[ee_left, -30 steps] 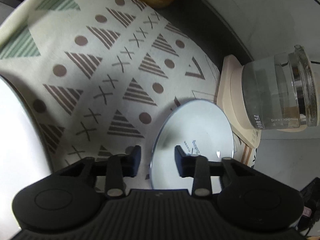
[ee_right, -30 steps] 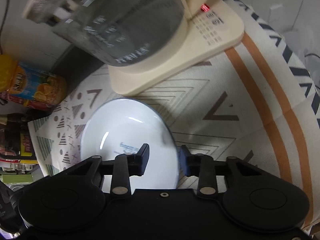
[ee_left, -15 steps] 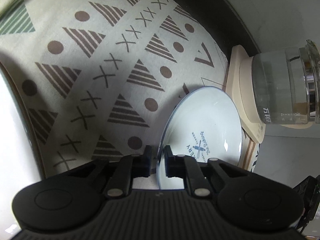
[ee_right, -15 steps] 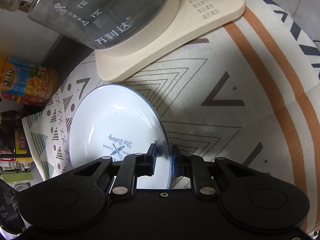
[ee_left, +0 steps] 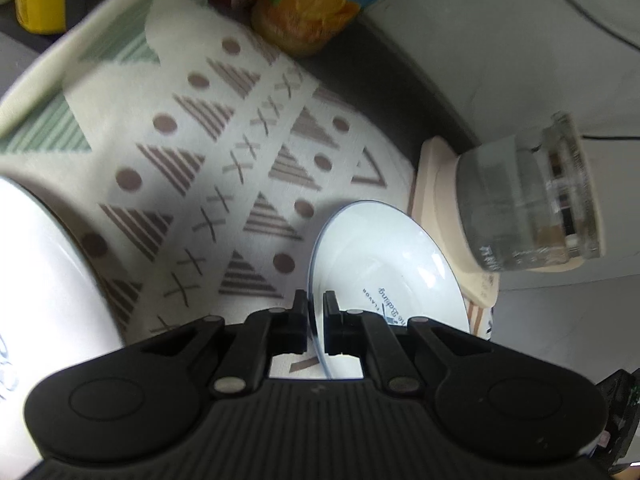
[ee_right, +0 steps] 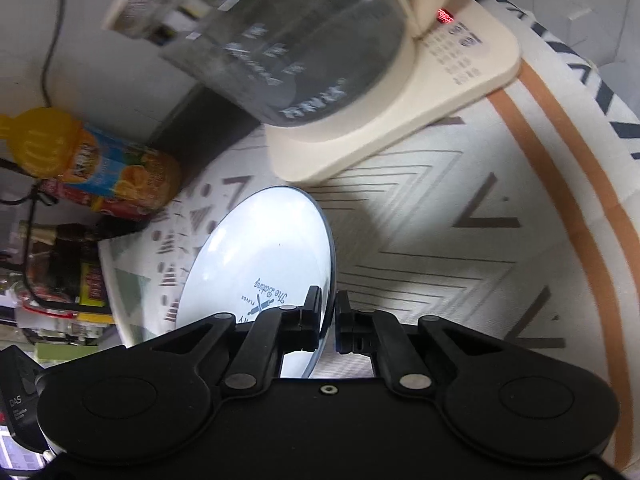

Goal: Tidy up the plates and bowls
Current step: 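Close both grippers on the rim of the 'BAKERY' plate and lift it, then carry the 'BAKERY' plate with both grippers over the 'Sweet' plate stack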

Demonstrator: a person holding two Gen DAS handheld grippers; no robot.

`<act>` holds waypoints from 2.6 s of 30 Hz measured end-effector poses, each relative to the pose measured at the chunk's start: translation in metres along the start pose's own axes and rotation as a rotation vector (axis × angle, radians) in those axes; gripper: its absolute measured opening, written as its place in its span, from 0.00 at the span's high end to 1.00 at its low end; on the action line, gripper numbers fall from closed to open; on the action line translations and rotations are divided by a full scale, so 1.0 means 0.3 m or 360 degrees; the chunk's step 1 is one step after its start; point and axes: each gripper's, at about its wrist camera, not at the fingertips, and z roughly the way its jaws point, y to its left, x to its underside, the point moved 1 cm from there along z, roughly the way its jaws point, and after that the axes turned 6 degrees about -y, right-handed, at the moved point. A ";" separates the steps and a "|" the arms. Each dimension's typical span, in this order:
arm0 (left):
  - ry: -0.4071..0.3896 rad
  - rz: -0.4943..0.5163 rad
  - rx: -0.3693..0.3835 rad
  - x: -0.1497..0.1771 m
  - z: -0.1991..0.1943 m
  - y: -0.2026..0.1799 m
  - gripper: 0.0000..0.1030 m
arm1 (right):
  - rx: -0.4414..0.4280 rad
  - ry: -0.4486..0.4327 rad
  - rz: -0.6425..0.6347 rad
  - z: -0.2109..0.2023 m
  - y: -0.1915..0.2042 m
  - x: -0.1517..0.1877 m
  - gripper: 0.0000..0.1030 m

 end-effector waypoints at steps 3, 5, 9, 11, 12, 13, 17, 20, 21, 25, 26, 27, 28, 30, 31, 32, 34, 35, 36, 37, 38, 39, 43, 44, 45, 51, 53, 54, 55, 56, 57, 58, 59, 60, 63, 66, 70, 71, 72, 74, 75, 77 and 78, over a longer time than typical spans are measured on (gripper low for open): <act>-0.0047 -0.0003 0.0005 -0.020 -0.051 0.002 0.95 | -0.0036 -0.0018 -0.0019 -0.016 0.043 0.006 0.94; -0.0086 0.0017 -0.0004 -0.031 -0.080 0.000 0.95 | -0.0057 -0.0029 -0.0050 -0.025 0.076 0.011 0.93; -0.0135 0.0049 -0.0022 -0.043 -0.137 0.010 0.95 | -0.0085 -0.0048 -0.0089 -0.036 0.131 0.028 0.93; -0.0165 0.0055 -0.0022 -0.046 -0.168 0.025 0.95 | -0.0100 -0.0054 -0.0104 -0.042 0.153 0.043 0.93; -0.0173 0.0048 -0.0019 -0.047 -0.182 0.036 0.95 | -0.0109 -0.0056 -0.0111 -0.043 0.164 0.052 0.93; -0.0177 0.0041 -0.0014 -0.048 -0.196 0.048 0.95 | -0.0114 -0.0060 -0.0118 -0.044 0.180 0.062 0.93; -0.0210 0.0034 -0.0005 -0.052 -0.261 0.101 0.95 | -0.0143 -0.0070 -0.0139 -0.057 0.229 0.109 0.92; -0.0240 0.0021 0.0003 -0.055 -0.317 0.147 0.95 | -0.0156 -0.0072 -0.0165 -0.064 0.273 0.150 0.92; -0.0248 0.0017 0.0002 -0.056 -0.333 0.163 0.95 | -0.0160 -0.0070 -0.0174 -0.066 0.289 0.166 0.92; -0.0257 -0.0014 -0.0012 -0.054 -0.400 0.232 0.95 | -0.0172 -0.0055 -0.0192 -0.072 0.345 0.230 0.92; -0.0260 -0.0019 -0.0013 -0.053 -0.415 0.248 0.95 | -0.0172 -0.0051 -0.0208 -0.074 0.360 0.246 0.92; -0.0259 -0.0029 -0.0011 -0.050 -0.430 0.264 0.95 | -0.0170 -0.0049 -0.0231 -0.077 0.376 0.264 0.92; -0.0254 -0.0045 -0.0009 -0.047 -0.445 0.281 0.95 | -0.0167 -0.0051 -0.0246 -0.081 0.391 0.279 0.92; -0.0245 -0.0058 -0.0012 -0.041 -0.473 0.311 0.95 | -0.0163 -0.0061 -0.0266 -0.091 0.416 0.310 0.92; -0.0248 -0.0049 -0.0017 -0.038 -0.486 0.320 0.95 | -0.0165 -0.0064 -0.0269 -0.095 0.427 0.326 0.92; -0.0250 -0.0046 -0.0021 -0.037 -0.498 0.332 0.95 | -0.0170 -0.0064 -0.0271 -0.099 0.436 0.342 0.92; -0.0248 -0.0058 -0.0024 -0.033 -0.520 0.360 0.95 | -0.0176 -0.0066 -0.0284 -0.103 0.452 0.374 0.92; -0.0247 -0.0060 -0.0027 -0.030 -0.531 0.372 0.95 | -0.0174 -0.0064 -0.0286 -0.103 0.460 0.390 0.91; -0.0247 -0.0058 -0.0030 -0.027 -0.541 0.384 0.95 | -0.0173 -0.0061 -0.0286 -0.104 0.466 0.406 0.91; -0.0245 -0.0057 -0.0031 -0.025 -0.552 0.397 0.95 | -0.0172 -0.0061 -0.0290 -0.105 0.473 0.421 0.91; -0.0243 -0.0059 -0.0031 -0.022 -0.560 0.408 0.95 | -0.0170 -0.0061 -0.0293 -0.107 0.479 0.436 0.91; -0.0240 -0.0063 -0.0029 -0.020 -0.568 0.418 0.95 | -0.0169 -0.0062 -0.0291 -0.109 0.483 0.451 0.91; -0.0229 -0.0046 -0.0013 -0.004 -0.598 0.461 0.95 | -0.0160 -0.0081 -0.0294 -0.125 0.500 0.504 0.91; -0.0224 -0.0047 -0.0010 0.000 -0.602 0.473 0.95 | -0.0157 -0.0089 -0.0295 -0.126 0.503 0.518 0.91; -0.0217 -0.0049 -0.0011 0.004 -0.605 0.487 0.95 | -0.0150 -0.0093 -0.0299 -0.127 0.507 0.534 0.91; -0.0166 -0.0071 -0.0028 0.034 -0.594 0.563 0.95 | -0.0088 -0.0090 -0.0313 -0.110 0.518 0.623 0.91; -0.0153 -0.0065 -0.0037 0.045 -0.584 0.579 0.95 | -0.0062 -0.0097 -0.0316 -0.110 0.522 0.641 0.91; -0.0147 -0.0067 -0.0038 0.049 -0.579 0.587 0.95 | -0.0049 -0.0099 -0.0325 -0.111 0.523 0.650 0.91; -0.0142 -0.0067 -0.0039 0.052 -0.573 0.595 0.95 | -0.0037 -0.0100 -0.0338 -0.111 0.526 0.658 0.91; -0.0135 -0.0064 -0.0042 0.056 -0.567 0.601 0.95 | -0.0023 -0.0100 -0.0348 -0.109 0.527 0.665 0.91; -0.0127 -0.0066 -0.0045 0.059 -0.561 0.609 0.95 | -0.0010 -0.0099 -0.0354 -0.107 0.528 0.671 0.91; -0.0118 -0.0072 -0.0048 0.061 -0.555 0.617 0.95 | 0.0005 -0.0095 -0.0358 -0.103 0.529 0.677 0.91; -0.0112 -0.0074 -0.0052 0.062 -0.550 0.622 0.95 | 0.0018 -0.0091 -0.0362 -0.100 0.531 0.680 0.91; -0.0106 -0.0073 -0.0057 0.063 -0.544 0.628 0.95 | 0.0029 -0.0090 -0.0370 -0.097 0.533 0.684 0.91; -0.0083 -0.0083 -0.0077 0.064 -0.524 0.638 0.95 | 0.0061 -0.0086 -0.0392 -0.091 0.541 0.694 0.91; -0.0071 -0.0062 -0.0120 0.065 -0.507 0.634 0.95 | 0.0098 -0.0070 -0.0423 -0.081 0.551 0.701 0.90; -0.0062 -0.0055 -0.0145 0.061 -0.493 0.638 0.95 | 0.0122 -0.0059 -0.0450 -0.067 0.560 0.702 0.90; -0.0060 -0.0053 -0.0151 0.059 -0.492 0.640 0.95 | 0.0124 -0.0054 -0.0453 -0.063 0.564 0.702 0.90; -0.0059 -0.0053 -0.0157 0.057 -0.489 0.643 0.95 | 0.0127 -0.0050 -0.0461 -0.059 0.566 0.702 0.90; -0.0057 -0.0055 -0.0170 0.054 -0.484 0.647 0.95 | 0.0136 -0.0043 -0.0483 -0.050 0.572 0.704 0.90; -0.0055 -0.0056 -0.0180 0.053 -0.480 0.649 0.95 | 0.0140 -0.0040 -0.0489 -0.045 0.576 0.704 0.90; -0.0041 -0.0073 -0.0190 0.050 -0.473 0.656 0.95 | 0.0145 -0.0032 -0.0491 -0.034 0.579 0.705 0.90; -0.0037 -0.0080 -0.0192 0.049 -0.469 0.660 0.95 | 0.0149 -0.0029 -0.0496 -0.029 0.580 0.706 0.90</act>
